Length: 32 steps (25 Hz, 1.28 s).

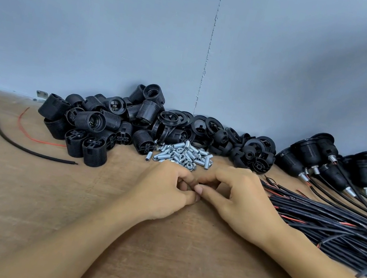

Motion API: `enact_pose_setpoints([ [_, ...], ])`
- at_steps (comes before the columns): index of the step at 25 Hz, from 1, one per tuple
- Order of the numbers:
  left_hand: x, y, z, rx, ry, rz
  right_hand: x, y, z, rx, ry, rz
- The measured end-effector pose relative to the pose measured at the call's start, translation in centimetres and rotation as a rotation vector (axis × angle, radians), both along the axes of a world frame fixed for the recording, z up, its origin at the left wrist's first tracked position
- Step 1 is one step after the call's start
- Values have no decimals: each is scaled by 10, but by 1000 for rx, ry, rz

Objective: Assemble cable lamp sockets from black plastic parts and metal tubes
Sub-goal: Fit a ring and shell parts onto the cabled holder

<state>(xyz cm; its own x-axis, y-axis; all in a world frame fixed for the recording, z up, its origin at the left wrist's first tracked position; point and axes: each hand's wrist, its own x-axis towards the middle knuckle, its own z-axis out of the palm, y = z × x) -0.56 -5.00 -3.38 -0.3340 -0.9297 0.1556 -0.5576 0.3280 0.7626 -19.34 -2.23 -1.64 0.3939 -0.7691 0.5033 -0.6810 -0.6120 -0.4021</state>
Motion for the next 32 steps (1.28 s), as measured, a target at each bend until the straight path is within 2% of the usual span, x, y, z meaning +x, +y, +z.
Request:
enact_pose_setpoints([
  [4,-1,0,1,1,-5,16,1,3,5,-11,54,-2],
  [10,0,0,1,7,-1,10,5,3,0,46,16,-88],
  [14,-1,0,1,4,-3,12,2,2,4,64,46,-43],
  [19,0,0,1,13,8,2,2,-3,-2,55,34,-171],
  [23,-1,0,0,10,18,8,1,-3,0,33,36,-82],
  [26,0,0,-1,2,10,0,0,-4,-1,40,22,-168],
  [30,0,1,0,-1,19,-4,1,-1,0,70,-26,-65],
  [32,1,0,-1,3,12,6,3,-3,-1,64,-22,-125],
])
